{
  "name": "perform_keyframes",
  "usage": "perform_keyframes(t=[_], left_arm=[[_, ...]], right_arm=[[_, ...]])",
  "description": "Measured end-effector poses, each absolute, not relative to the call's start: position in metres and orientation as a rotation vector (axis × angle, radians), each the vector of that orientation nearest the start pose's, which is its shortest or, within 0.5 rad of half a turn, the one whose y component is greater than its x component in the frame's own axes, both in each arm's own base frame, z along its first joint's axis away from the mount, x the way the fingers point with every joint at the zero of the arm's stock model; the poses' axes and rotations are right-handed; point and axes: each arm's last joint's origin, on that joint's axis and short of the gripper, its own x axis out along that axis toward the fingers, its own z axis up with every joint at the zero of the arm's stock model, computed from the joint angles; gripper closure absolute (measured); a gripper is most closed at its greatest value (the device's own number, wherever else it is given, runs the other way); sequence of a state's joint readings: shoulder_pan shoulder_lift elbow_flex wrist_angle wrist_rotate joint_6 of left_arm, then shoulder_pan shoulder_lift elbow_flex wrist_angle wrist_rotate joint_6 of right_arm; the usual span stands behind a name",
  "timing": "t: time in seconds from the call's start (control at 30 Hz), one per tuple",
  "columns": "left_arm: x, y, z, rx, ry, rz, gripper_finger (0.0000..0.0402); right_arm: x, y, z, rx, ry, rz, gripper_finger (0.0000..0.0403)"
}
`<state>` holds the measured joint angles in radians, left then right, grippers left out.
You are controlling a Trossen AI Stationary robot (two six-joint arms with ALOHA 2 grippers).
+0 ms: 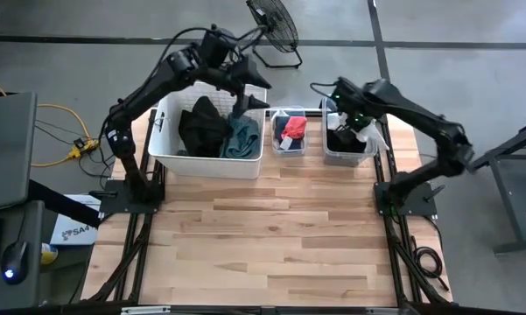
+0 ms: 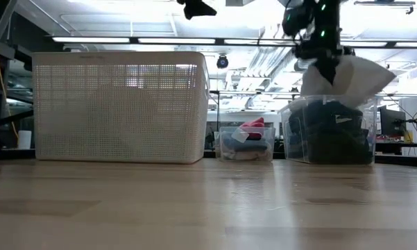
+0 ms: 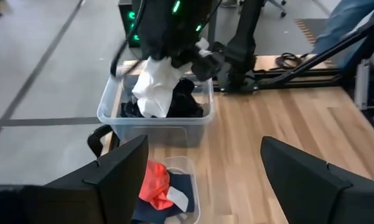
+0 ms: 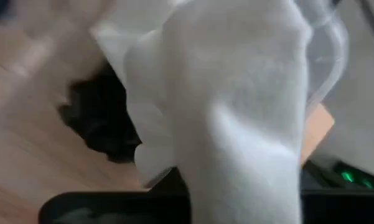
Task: Pick & Place Cloths
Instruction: Put the white boxer short into the right transparent bin
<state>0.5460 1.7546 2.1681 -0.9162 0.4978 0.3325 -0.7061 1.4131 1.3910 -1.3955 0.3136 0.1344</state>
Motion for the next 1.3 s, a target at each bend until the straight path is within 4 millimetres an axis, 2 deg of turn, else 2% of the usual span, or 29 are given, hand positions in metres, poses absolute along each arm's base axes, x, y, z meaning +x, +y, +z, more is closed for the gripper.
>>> perform_keyframes(t=[0.13,0.4,0.6,0.83,0.97,1.07,1.23,1.3], left_arm=[[0.297,0.183,0.47,0.049,0.435,-0.046,0.0097],[0.286,0.193,0.465,0.073,0.491,-0.042,0.0097],[0.286,0.191,0.463,0.087,0.504,-0.06,0.0097],[0.285,0.19,0.462,0.092,0.519,-0.067,0.0097],[0.285,0.19,0.461,0.087,0.526,-0.069,0.0097],[0.284,0.19,0.46,0.081,0.535,-0.071,0.0097],[0.284,0.189,0.46,0.077,0.54,-0.072,0.0097],[0.284,0.19,0.46,0.079,0.538,-0.072,0.0097]], right_arm=[[0.186,-0.181,0.3,0.413,1.534,-0.881,0.0395],[0.204,-0.21,0.263,0.36,1.639,-0.677,0.0395],[0.203,-0.236,0.236,0.443,1.665,-0.61,0.0395],[0.2,-0.251,0.217,0.438,1.702,-0.505,0.0395],[0.198,-0.257,0.211,0.436,1.71,-0.464,0.0394],[0.197,-0.258,0.21,0.43,1.714,-0.46,0.0379],[0.194,-0.253,0.221,0.437,1.677,-0.48,0.0342],[0.191,-0.249,0.232,0.422,1.651,-0.526,0.0331]])
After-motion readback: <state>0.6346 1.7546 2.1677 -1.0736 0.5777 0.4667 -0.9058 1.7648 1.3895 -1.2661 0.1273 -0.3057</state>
